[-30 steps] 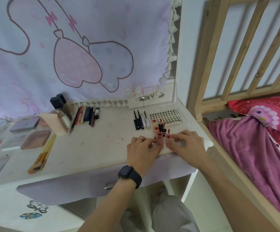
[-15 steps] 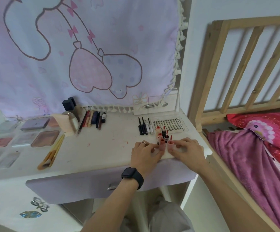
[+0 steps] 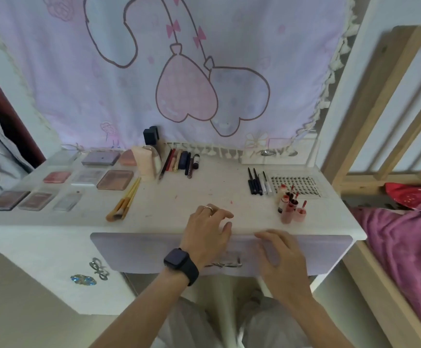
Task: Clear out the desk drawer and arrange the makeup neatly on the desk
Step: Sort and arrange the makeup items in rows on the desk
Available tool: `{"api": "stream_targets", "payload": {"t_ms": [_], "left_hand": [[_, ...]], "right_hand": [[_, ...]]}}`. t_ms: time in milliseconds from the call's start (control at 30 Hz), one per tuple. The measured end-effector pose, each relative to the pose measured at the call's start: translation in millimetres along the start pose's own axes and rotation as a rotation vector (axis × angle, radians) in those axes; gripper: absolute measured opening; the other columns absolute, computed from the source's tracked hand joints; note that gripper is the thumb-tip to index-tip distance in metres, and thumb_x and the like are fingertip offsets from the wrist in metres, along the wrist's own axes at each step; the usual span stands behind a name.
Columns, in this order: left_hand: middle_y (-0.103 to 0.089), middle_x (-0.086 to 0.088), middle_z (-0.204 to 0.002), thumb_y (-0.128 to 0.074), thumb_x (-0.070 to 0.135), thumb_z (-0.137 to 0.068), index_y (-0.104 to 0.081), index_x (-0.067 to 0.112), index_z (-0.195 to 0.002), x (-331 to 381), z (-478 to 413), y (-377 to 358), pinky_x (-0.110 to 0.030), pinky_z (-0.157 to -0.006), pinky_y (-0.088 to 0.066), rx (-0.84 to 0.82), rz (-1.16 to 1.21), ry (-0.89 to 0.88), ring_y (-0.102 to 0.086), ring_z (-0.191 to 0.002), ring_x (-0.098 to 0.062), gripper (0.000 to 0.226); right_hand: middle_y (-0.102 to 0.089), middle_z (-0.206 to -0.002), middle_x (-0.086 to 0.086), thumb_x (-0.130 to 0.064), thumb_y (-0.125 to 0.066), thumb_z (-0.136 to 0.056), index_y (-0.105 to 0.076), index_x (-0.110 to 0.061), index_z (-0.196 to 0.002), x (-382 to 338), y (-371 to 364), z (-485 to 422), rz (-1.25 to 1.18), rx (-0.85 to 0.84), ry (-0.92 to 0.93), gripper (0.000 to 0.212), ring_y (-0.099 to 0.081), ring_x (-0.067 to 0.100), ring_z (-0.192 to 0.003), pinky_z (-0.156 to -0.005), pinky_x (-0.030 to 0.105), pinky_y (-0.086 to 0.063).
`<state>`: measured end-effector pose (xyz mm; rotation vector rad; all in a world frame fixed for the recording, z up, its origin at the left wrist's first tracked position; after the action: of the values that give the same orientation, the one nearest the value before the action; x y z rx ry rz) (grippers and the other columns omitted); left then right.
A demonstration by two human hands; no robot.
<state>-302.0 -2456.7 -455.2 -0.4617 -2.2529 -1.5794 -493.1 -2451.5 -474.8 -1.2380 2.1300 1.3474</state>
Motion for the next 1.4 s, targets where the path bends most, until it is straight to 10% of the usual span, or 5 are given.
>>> {"api": "stream_targets", "payload": {"t_ms": [233, 467, 1033, 1200, 1400], "left_hand": [[-0.055, 0.002, -0.129, -0.055, 0.029, -0.097, -0.059, 0.027, -0.129, -74, -16, 44, -0.033, -0.101, -0.044, -0.035, -0.026, 0.167, -0.044, -0.125, -0.018, 0.032], [-0.048, -0.002, -0.143, -0.054, 0.035, -0.098, -0.051, 0.028, -0.137, -100, -83, 44, -0.037, -0.1, -0.043, -0.11, -0.15, 0.181, -0.043, -0.132, -0.022, 0.04], [-0.065, -0.008, -0.099, -0.053, 0.032, -0.097, -0.059, 0.015, -0.104, -101, -182, -3, -0.036, -0.072, -0.035, -0.013, -0.487, 0.065, -0.054, -0.101, -0.032, 0.019], [-0.066, -0.013, -0.107, -0.046, 0.033, -0.101, -0.061, 0.009, -0.112, -101, -173, -13, -0.036, -0.069, -0.048, -0.291, -0.466, 0.209, -0.059, -0.089, -0.031, 0.03], [-0.07, 0.001, -0.102, -0.055, 0.021, -0.101, -0.064, 0.013, -0.121, -61, -109, 20, -0.029, -0.082, -0.053, -0.259, 0.545, 0.368, -0.067, -0.096, -0.018, 0.023]], "right_hand": [[-0.056, -0.14, 0.005, -0.032, -0.061, -0.096, -0.062, -0.011, -0.131, -33, -70, -58, 0.349, -0.198, 0.131, 0.041, -0.047, 0.023, -0.129, -0.104, 0.043, -0.048], [-0.017, -0.168, 0.003, -0.072, -0.003, -0.091, -0.02, -0.013, -0.16, 7, -97, -71, 0.577, -0.408, -0.052, 0.092, -0.012, 0.019, -0.154, -0.123, 0.032, -0.003], [-0.021, -0.167, 0.006, -0.065, -0.012, -0.094, -0.024, -0.01, -0.159, 3, -98, -69, 0.562, -0.388, -0.044, 0.086, -0.014, 0.019, -0.154, -0.127, 0.036, -0.008], [-0.022, -0.167, 0.006, -0.065, -0.014, -0.095, -0.025, -0.01, -0.159, 3, -97, -69, 0.576, -0.391, -0.036, 0.085, -0.016, 0.02, -0.154, -0.127, 0.037, -0.011], [-0.021, -0.167, 0.0, -0.065, -0.023, -0.097, -0.028, -0.016, -0.158, 3, -92, -70, 0.483, -0.391, -0.049, 0.079, -0.013, 0.015, -0.154, -0.125, 0.033, -0.007]]}}
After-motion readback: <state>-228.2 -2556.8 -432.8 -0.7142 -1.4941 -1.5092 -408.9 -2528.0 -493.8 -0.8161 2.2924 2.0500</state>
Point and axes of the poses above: each hand's wrist, its own z-axis away from the middle knuckle, its own y-axis out of the back of the hand, x = y × z, the point moved 8 cm from there along -z, towards the middle knuckle
